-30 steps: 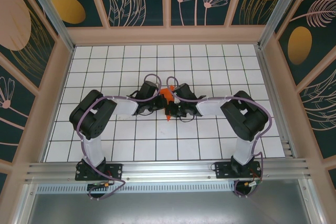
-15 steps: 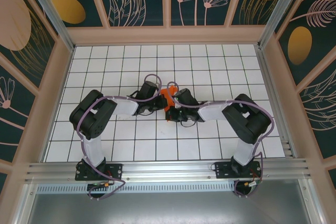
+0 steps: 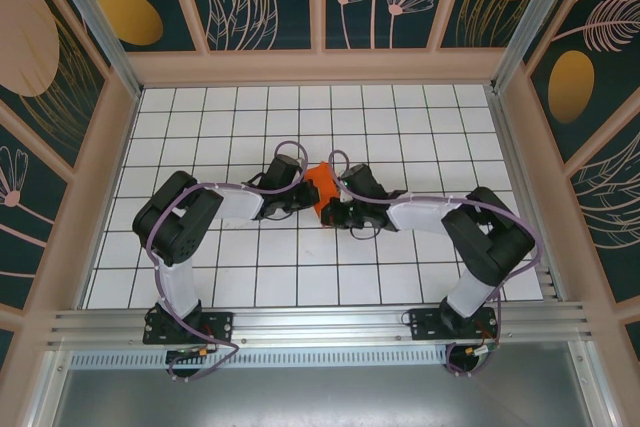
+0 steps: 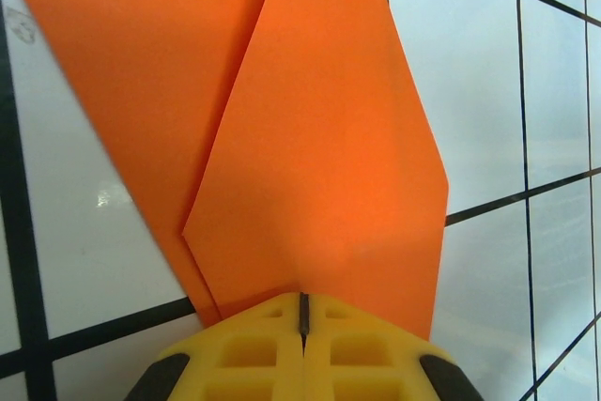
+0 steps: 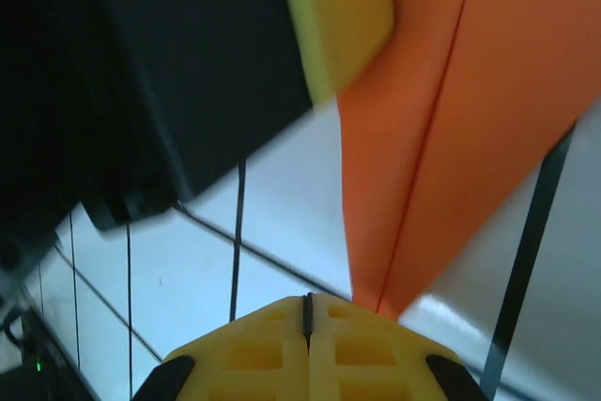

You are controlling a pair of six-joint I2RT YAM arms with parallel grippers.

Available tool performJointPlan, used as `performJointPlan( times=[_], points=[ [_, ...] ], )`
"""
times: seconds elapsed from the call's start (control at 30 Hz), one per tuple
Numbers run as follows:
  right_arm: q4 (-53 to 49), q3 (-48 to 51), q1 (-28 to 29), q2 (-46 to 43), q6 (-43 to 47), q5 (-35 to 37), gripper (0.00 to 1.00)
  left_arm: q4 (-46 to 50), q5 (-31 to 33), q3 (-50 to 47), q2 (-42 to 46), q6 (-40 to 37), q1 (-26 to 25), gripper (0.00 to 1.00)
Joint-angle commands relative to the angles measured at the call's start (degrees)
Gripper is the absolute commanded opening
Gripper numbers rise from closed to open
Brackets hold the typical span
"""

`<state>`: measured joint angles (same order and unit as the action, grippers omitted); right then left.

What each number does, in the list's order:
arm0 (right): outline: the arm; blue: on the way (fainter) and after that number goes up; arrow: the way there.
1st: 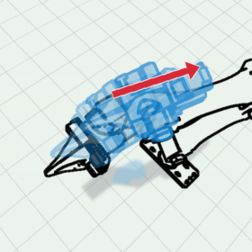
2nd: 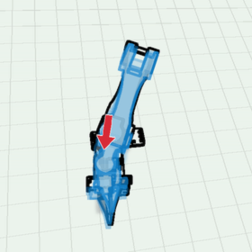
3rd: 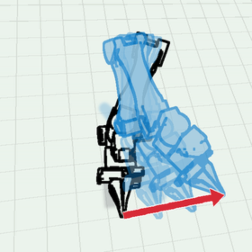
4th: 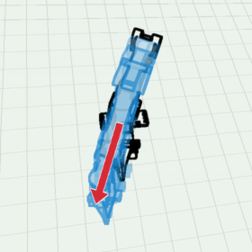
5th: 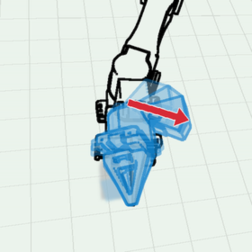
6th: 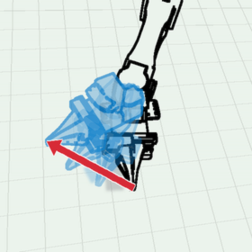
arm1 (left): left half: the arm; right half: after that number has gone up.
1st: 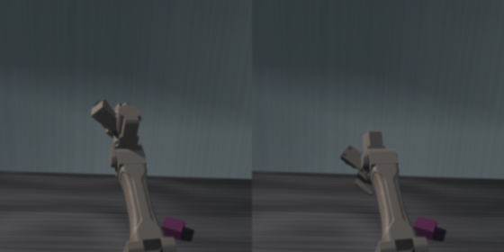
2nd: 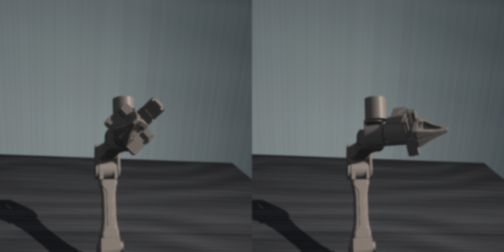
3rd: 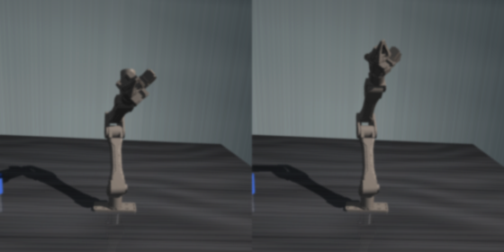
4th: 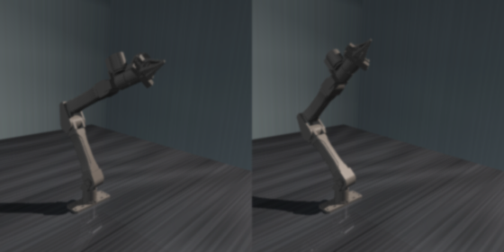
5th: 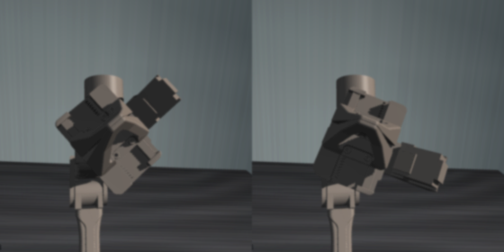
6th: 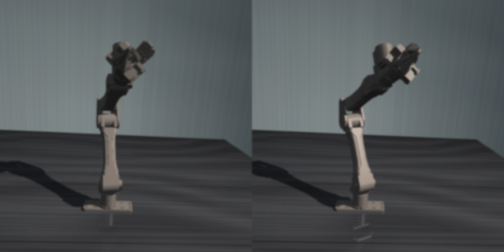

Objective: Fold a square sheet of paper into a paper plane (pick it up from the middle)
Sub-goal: Fourth fold the wing at the center of the table.

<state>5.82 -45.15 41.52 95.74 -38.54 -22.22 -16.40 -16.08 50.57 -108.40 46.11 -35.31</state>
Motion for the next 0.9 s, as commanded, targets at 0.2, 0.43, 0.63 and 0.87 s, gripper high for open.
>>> performJointPlan(
  times=[0.2, 0.43, 0.63, 0.87],
  points=[
    [1.9, -4.2, -0.9, 2.3, -0.5, 2.2, 0.01, 3.9, 0.3, -0.5, -1.9, 0.5, 0.1, 0.0],
    [1.2, -4.8, -1.4, 3.9, 1.0, 3.1, 0.02, 3.6, 0.2, -0.1, -2.2, 0.5, 0.0, 0.0],
    [0.5, -6.9, -1.4, 7.4, 2.7, 3.5, 0.02, 3.8, 0.3, -0.3, -2.2, 0.4, 0.0, 0.0],
    [-0.1, -6.7, -1.3, 9.7, 3.7, 2.2, 0.02, 3.9, 0.5, -0.3, -2.6, 0.4, 0.0, 0.0]
  ],
)
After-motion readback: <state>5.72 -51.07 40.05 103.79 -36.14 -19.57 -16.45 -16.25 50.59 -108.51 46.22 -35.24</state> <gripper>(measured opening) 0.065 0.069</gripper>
